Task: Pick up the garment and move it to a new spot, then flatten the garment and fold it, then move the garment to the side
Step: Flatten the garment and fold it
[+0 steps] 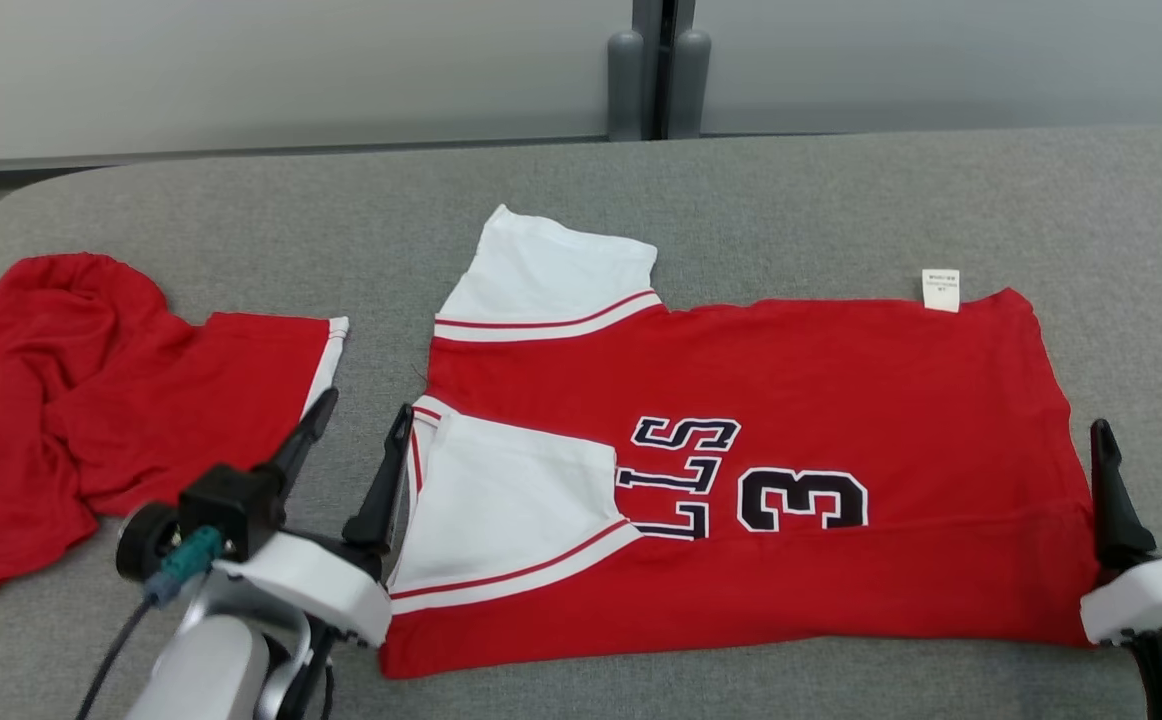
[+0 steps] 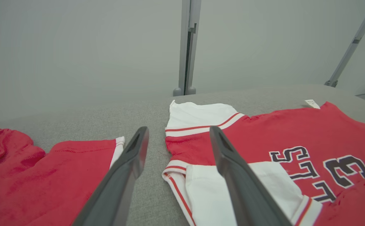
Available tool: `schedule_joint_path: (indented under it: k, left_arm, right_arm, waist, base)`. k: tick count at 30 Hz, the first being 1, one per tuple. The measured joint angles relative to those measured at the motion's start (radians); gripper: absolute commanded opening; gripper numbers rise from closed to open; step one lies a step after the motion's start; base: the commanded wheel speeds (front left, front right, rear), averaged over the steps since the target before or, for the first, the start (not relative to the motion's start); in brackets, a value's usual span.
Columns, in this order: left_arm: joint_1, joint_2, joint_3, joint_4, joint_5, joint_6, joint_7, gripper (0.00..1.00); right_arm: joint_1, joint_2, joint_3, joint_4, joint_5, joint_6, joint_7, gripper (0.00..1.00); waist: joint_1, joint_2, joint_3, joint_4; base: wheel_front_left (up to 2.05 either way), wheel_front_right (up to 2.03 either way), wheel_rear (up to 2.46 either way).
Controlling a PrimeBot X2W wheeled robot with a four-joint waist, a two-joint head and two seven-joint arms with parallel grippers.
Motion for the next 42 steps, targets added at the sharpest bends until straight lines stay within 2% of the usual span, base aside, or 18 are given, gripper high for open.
schedule_joint_path:
  k: [5, 11, 15, 20, 25, 34, 42]
  left_arm:
    - [-0.175, 0.06, -0.02, 0.022, 0.008, -0.045, 0.073, 1.0]
    - [-0.388, 0.133, -0.049, 0.111, -0.033, -0.068, 0.231, 1.0]
    - [-0.537, 0.187, -0.105, 0.15, -0.11, -0.075, 0.34, 1.0]
    - [-0.682, 0.281, -0.202, 0.171, -0.263, -0.076, 0.486, 1.0]
    - [-0.787, 0.359, -0.297, 0.198, -0.348, -0.076, 0.592, 1.0]
    - [-0.877, 0.41, -0.408, 0.28, -0.408, -0.076, 0.617, 1.0]
    - [-0.918, 0.433, -0.448, 0.368, -0.442, -0.076, 0.596, 1.0]
  right_arm:
    - [-0.132, 0.015, 0.039, 0.044, -0.078, 0.0, -0.058, 1.0]
    - [-0.281, 0.031, 0.078, 0.081, -0.13, 0.0, -0.077, 1.0]
    - [-0.374, 0.048, 0.112, 0.1, -0.15, 0.0, -0.088, 1.0]
    - [-0.475, 0.066, 0.159, 0.127, -0.158, 0.0, -0.097, 1.0]
    - [-0.55, 0.074, 0.169, 0.15, -0.153, 0.0, -0.106, 1.0]
    - [-0.586, 0.087, 0.176, 0.194, -0.168, 0.0, -0.119, 1.0]
    - [-0.591, 0.1, 0.152, 0.205, -0.168, 0.0, -0.126, 1.0]
  waist:
    - [0.0, 0.0, 0.073, -0.031]
    - [0.0, 0.0, 0.155, -0.079]
    - [-0.0001, 0.0, 0.213, -0.117]
    - [0.0, 0.0, 0.279, -0.172]
    - [0.0, 0.0, 0.331, -0.229]
    - [0.0, 0.0, 0.374, -0.297]
    - [0.0, 0.0, 0.399, -0.339]
  base:
    - [0.0, 0.0, 0.0]
    - [0.0, 0.0, 0.0]
    - [0.0, 0.0, 0.0]
    - [0.0, 0.0, 0.0]
    - [0.0, 0.0, 0.0]
    - [0.0, 0.0, 0.0]
    - [0.0, 0.0, 0.0]
